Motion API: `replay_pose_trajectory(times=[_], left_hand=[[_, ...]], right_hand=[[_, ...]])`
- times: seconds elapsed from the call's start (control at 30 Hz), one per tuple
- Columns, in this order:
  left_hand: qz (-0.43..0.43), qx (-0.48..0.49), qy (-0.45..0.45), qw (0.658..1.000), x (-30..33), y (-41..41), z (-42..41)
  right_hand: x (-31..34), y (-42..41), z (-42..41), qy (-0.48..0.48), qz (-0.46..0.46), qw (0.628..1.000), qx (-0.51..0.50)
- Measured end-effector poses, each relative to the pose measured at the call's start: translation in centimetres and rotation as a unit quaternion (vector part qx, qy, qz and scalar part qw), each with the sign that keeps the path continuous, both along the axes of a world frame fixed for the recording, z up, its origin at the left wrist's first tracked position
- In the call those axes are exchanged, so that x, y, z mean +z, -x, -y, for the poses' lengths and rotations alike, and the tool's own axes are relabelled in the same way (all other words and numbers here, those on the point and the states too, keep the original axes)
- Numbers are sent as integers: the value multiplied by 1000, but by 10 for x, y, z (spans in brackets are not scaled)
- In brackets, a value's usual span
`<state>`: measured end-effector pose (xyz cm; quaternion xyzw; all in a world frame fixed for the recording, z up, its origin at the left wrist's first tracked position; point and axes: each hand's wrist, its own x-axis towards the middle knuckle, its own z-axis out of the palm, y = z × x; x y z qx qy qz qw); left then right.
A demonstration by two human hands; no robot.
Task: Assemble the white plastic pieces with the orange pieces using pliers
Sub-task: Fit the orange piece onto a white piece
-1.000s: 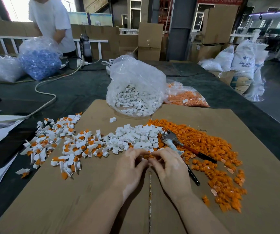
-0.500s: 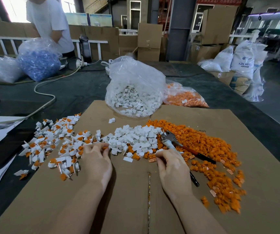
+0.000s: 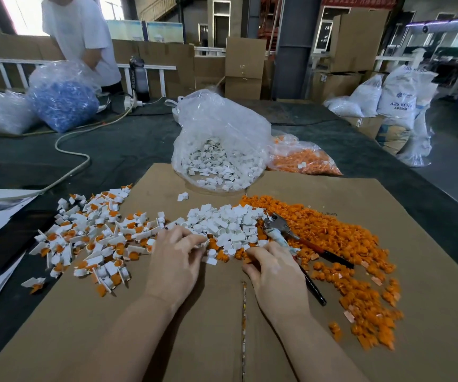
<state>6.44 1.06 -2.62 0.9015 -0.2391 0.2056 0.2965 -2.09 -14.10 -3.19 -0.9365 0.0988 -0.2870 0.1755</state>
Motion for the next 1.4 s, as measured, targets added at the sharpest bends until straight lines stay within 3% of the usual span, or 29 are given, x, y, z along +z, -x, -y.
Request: replay_pose_trajectory(times=[0.17, 0.37, 0.6, 0.73, 0.9, 1.23, 1.4], left_hand=[[-40, -35, -59, 997, -7, -4, 5], [-68, -39, -35, 996, -8, -5, 7], [-128, -62, 87, 986, 0, 9, 15], [-197, -112, 182, 957, 6, 22, 32], [-264, -135, 228, 927, 5, 29, 44], [-222, -78, 181, 955, -2, 25, 44], [-325, -98, 298, 892, -1, 23, 44]], right_hand=[[-4, -3, 4, -3, -48, 999, 4], [-2, -1, 1, 3, -37, 999, 1], [-3, -1, 1, -19, -10, 1000, -7], [-1, 1, 2, -50, 45, 998, -10], [2, 2, 3, -69, 59, 996, 10], [4, 4, 5, -137, 48, 989, 16], [4, 4, 4, -141, 38, 989, 33]])
